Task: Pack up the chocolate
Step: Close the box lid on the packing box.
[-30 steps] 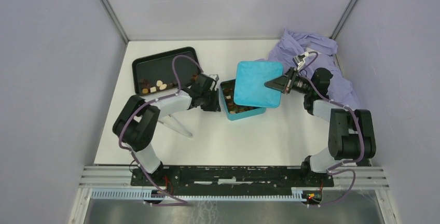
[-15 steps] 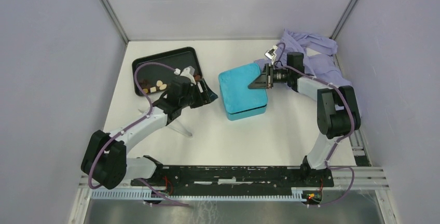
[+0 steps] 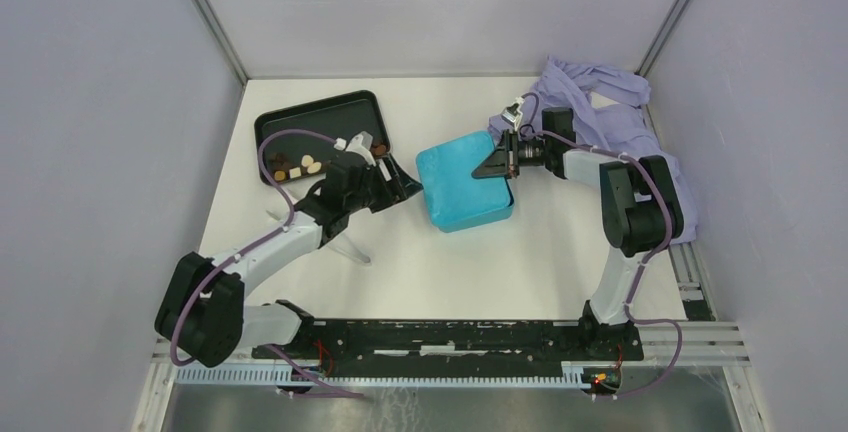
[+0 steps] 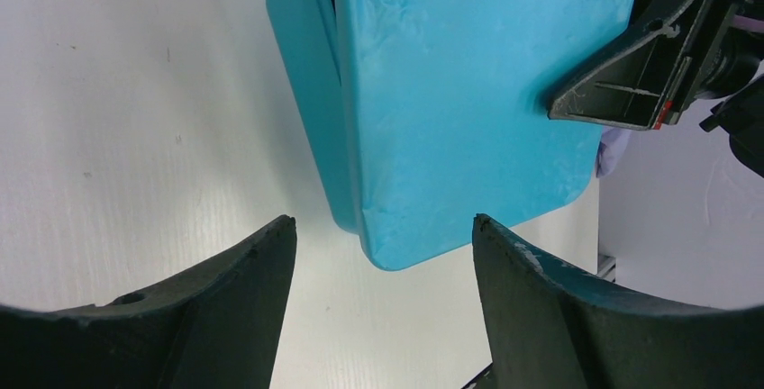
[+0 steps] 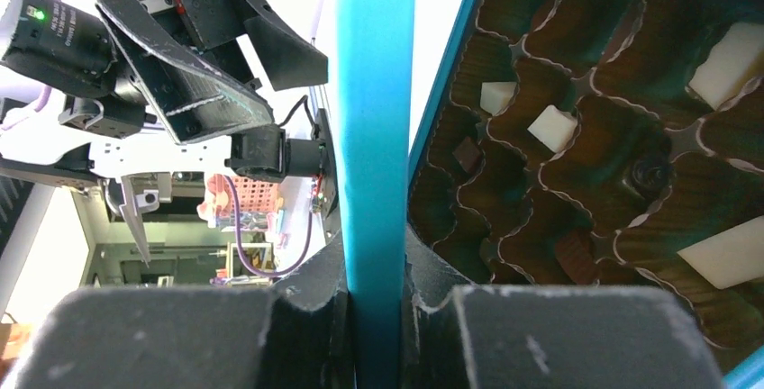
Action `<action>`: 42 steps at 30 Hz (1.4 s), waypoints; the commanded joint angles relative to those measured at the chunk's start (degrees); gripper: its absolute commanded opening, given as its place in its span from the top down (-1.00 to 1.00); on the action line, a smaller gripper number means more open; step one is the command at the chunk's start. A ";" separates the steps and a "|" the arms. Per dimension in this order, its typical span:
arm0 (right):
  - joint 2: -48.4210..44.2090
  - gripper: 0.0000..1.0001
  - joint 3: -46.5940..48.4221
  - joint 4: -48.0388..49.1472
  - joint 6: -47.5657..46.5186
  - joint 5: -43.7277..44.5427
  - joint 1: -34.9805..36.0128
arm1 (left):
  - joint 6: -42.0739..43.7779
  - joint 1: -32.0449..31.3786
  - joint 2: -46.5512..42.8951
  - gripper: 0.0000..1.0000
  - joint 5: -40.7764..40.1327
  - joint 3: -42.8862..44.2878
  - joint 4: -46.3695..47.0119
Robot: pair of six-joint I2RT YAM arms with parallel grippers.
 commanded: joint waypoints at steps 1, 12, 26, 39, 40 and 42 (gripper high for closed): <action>1.20 0.82 2.51 3.85 4.10 -1.15 -0.99 | -1.86 -0.17 1.86 -0.53 2.53 0.25 3.64; 4.97 0.35 5.48 -3.37 -0.12 1.42 -3.21 | 1.64 -1.56 13.40 -0.50 4.91 7.06 0.91; 7.06 -0.24 19.96 -31.30 -26.81 15.25 -5.97 | 3.45 -3.09 21.55 -0.43 4.88 15.45 -4.91; -5.08 -0.23 13.82 -35.09 -47.74 32.38 -8.29 | 6.41 -3.16 25.87 -0.41 5.60 22.33 -10.80; -6.70 -0.21 11.77 -33.98 -48.87 33.86 -8.21 | 6.60 -3.23 26.10 -0.41 5.61 22.71 -11.16; -8.99 -0.08 7.52 -31.80 -50.47 35.85 -8.20 | 7.08 -3.32 26.50 -0.41 5.65 23.50 -11.96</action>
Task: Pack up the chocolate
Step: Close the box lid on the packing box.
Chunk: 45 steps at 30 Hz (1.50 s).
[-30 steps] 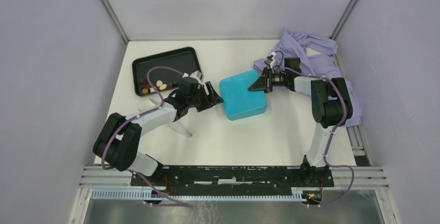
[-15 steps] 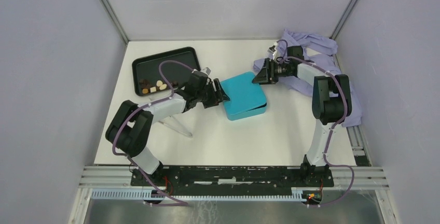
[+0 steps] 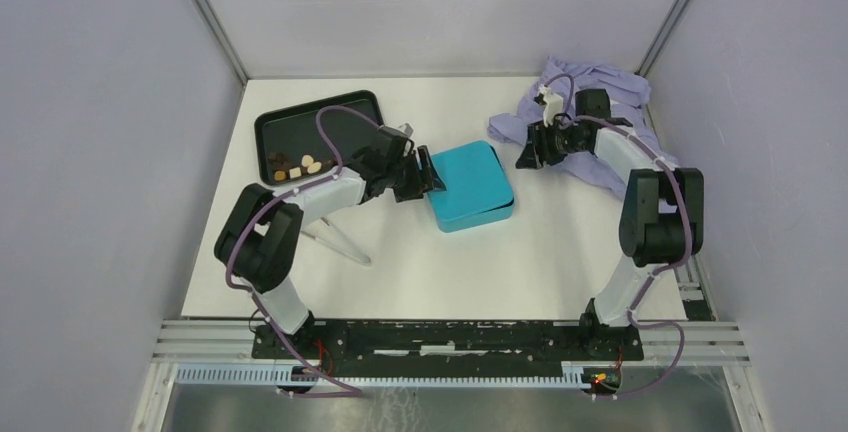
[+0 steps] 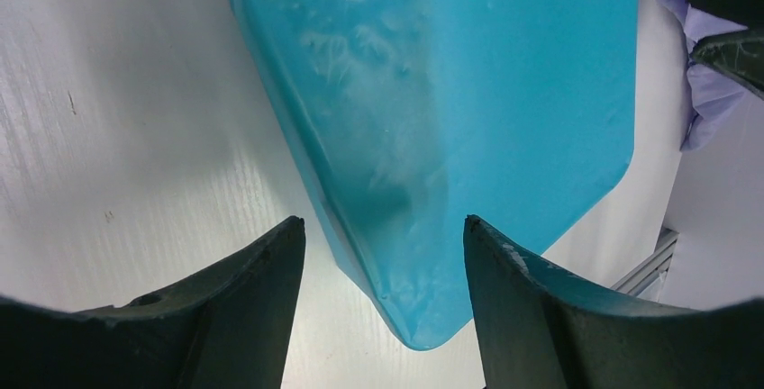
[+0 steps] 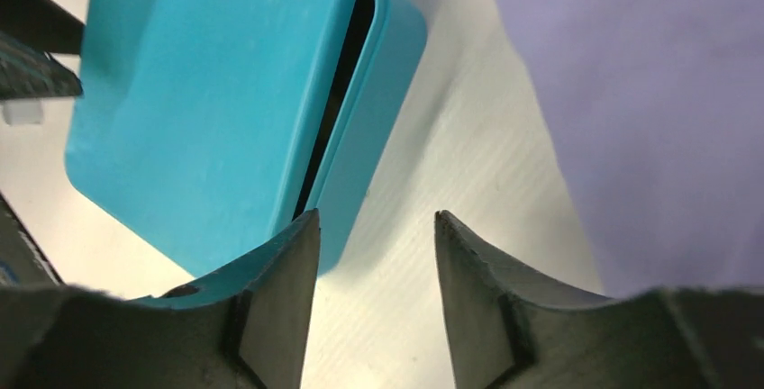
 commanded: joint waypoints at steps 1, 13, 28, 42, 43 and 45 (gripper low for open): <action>-7.03 0.03 -8.06 4.24 -8.08 7.86 0.21 | 4.03 -0.51 1.25 -0.41 1.34 3.80 -2.39; -4.39 0.52 -9.75 4.17 -9.78 12.20 7.77 | 8.31 -2.43 5.64 -0.41 -2.87 13.27 -12.04; -10.59 0.34 -11.19 3.69 -10.94 22.86 10.06 | 9.95 -6.55 10.45 -0.44 -14.10 24.45 -24.62; -27.12 -0.42 -19.16 -10.41 -57.74 -16.69 9.87 | 10.92 -6.48 14.07 -0.44 -11.90 27.06 -25.92; -28.81 -0.52 -21.86 -9.07 -62.38 -16.40 11.43 | 11.06 -6.48 14.29 -0.44 -11.42 27.17 -25.95; -31.07 -0.67 -26.20 -3.91 -65.66 -14.96 13.80 | 11.27 -6.46 14.75 -0.44 -10.71 27.46 -25.95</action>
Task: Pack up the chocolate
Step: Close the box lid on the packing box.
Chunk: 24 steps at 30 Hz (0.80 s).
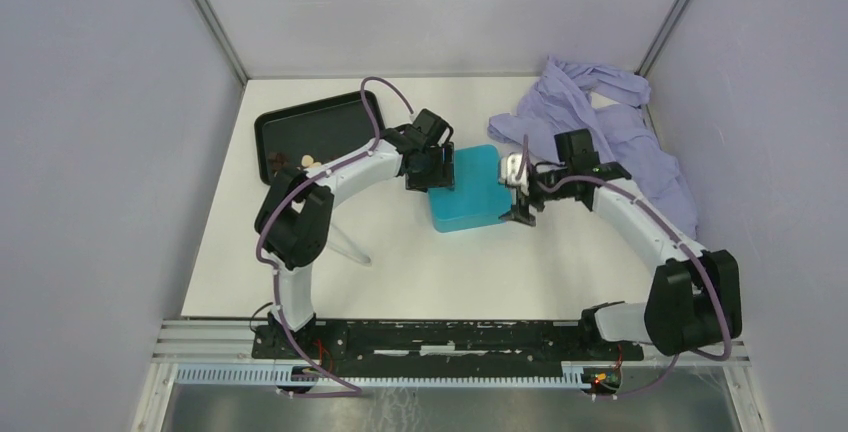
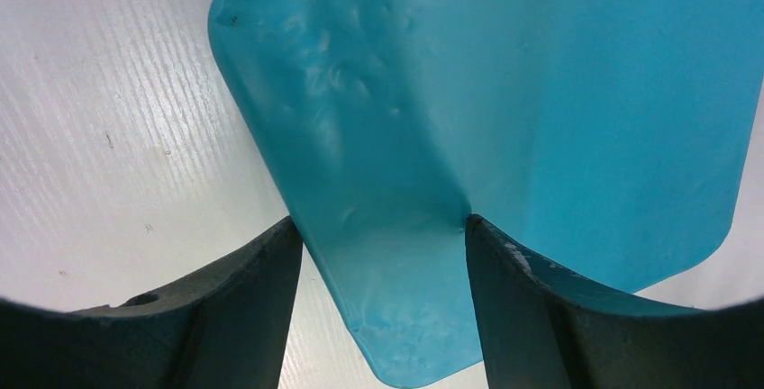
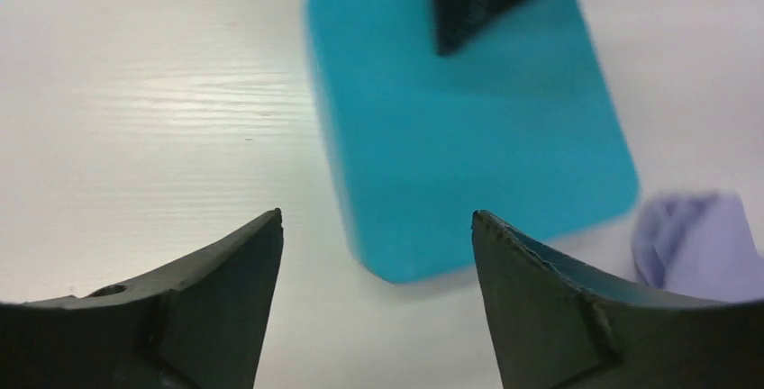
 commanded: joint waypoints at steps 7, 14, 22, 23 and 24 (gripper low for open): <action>0.51 -0.59 -7.85 12.08 -17.91 7.55 12.07 | 3.19 -0.17 2.55 -0.44 2.92 3.22 0.28; 4.47 -0.40 -7.27 16.26 -15.45 17.41 16.27 | 3.28 -0.17 2.96 -0.44 3.60 3.24 0.66; 5.61 -0.02 -7.10 15.68 -12.66 21.04 16.50 | 3.36 -0.13 2.91 -0.44 3.48 3.05 1.29; 5.55 0.00 -7.14 15.35 -12.57 21.29 16.54 | 3.36 -0.09 2.72 -0.45 3.47 2.99 1.38; 5.37 0.01 -7.38 15.20 -12.28 21.57 16.48 | 3.36 -0.03 2.67 -0.45 3.46 3.01 1.49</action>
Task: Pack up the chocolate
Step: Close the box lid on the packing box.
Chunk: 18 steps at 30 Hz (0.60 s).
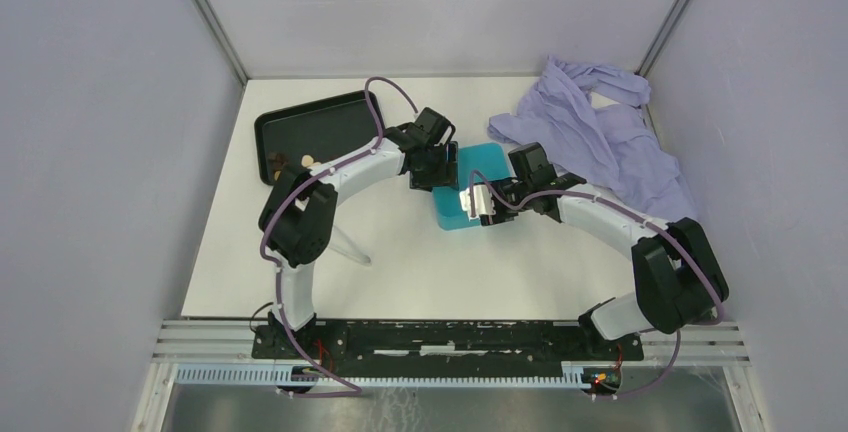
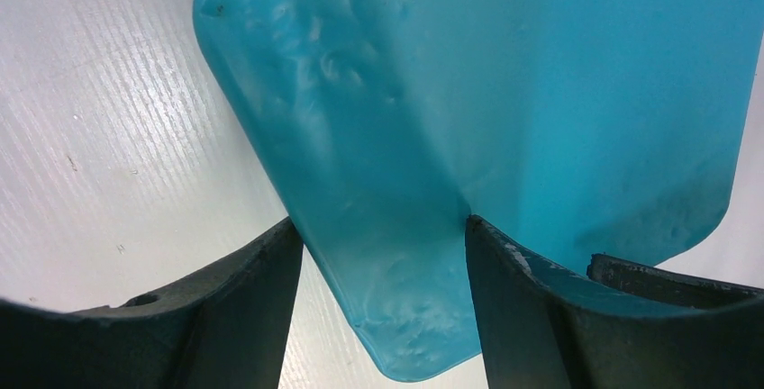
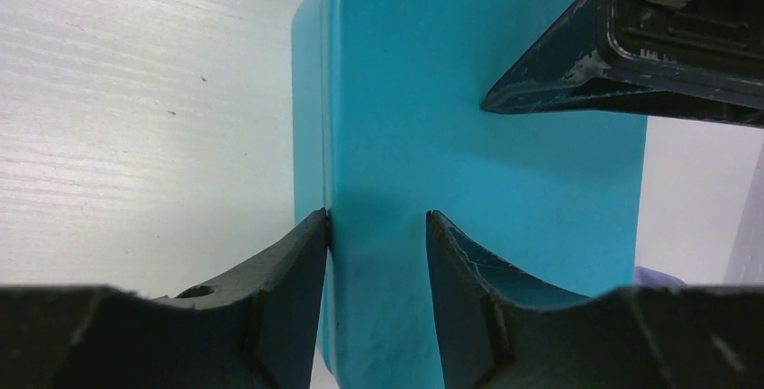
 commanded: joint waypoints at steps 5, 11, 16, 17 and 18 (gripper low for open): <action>-0.81 0.02 -1.74 0.36 2.63 4.43 -0.61 | 2.29 0.53 0.54 -0.46 1.18 1.37 1.57; -1.16 -0.11 1.37 -6.22 5.63 -4.32 -4.86 | 2.29 0.73 1.25 -0.45 2.40 1.19 1.67; -0.48 -0.17 8.00 -12.82 12.13 -18.89 -9.25 | 2.20 0.75 2.00 -0.45 3.10 0.72 1.84; -0.17 -0.16 9.06 -12.66 14.26 -19.57 -9.74 | 2.20 0.74 2.14 -0.45 3.24 0.68 1.80; 0.23 -0.14 9.82 -12.56 16.28 -19.52 -10.04 | 2.20 0.77 2.26 -0.45 3.36 0.64 1.79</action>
